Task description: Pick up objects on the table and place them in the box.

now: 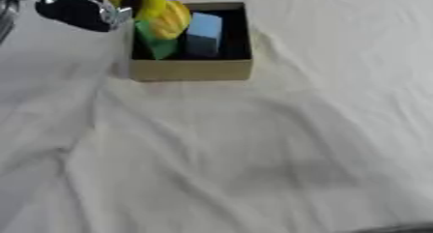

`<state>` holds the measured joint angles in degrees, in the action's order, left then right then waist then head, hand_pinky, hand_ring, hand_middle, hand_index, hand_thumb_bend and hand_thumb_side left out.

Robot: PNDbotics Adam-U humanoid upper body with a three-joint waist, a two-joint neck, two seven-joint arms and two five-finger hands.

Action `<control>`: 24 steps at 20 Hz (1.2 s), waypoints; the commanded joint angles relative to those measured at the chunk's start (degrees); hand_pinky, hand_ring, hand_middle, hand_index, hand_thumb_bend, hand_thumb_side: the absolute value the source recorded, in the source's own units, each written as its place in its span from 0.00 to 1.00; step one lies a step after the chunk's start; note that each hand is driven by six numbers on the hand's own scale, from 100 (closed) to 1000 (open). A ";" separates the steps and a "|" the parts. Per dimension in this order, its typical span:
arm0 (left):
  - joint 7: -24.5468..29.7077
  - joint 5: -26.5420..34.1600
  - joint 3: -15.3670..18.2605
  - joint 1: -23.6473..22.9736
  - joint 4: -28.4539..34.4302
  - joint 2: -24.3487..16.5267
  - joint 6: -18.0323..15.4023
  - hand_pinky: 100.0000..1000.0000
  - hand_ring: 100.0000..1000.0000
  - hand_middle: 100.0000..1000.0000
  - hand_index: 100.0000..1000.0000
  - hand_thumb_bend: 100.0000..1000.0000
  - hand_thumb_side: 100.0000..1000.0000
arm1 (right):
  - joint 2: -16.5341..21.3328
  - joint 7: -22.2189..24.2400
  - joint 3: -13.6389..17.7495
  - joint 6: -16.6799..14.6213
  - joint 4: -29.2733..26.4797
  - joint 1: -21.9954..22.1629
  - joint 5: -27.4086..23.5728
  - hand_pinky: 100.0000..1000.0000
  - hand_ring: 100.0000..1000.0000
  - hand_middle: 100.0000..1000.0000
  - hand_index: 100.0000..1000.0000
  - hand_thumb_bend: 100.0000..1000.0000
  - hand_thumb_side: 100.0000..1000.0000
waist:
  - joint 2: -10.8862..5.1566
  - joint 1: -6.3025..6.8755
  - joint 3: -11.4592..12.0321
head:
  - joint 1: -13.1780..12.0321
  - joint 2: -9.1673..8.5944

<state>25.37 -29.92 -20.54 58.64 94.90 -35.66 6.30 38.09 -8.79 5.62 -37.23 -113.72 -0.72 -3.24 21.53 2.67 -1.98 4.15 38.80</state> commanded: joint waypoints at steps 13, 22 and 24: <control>-1.11 -4.95 -2.44 7.37 -19.32 16.11 -2.42 0.47 0.42 0.34 0.53 0.00 0.00 | 2.32 1.63 -0.31 0.25 -0.87 -2.15 -2.29 0.95 0.87 0.73 0.86 0.00 0.60 | -1.24 -0.19 -1.59 | -0.96 0.19; -5.28 -12.05 -0.50 8.31 -30.06 20.59 -6.37 0.56 0.51 0.44 0.63 0.01 0.00 | 2.08 2.30 -0.45 0.64 -0.87 -2.52 -2.64 0.96 0.87 0.73 0.86 0.00 0.60 | -0.83 -0.01 -1.90 | -1.07 0.23; -6.12 -13.73 -0.33 8.21 -31.14 20.95 -6.72 0.63 0.61 0.52 0.76 0.12 0.03 | 1.95 2.39 -0.41 0.66 -0.87 -2.45 -2.60 0.96 0.87 0.73 0.86 0.00 0.60 | -0.73 -0.01 -2.02 | -1.04 0.24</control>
<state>20.03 -42.51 -21.65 65.52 64.06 -14.46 -0.20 38.60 -6.66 4.89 -36.45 -113.72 -3.03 -5.37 21.85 2.99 -3.92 3.11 39.13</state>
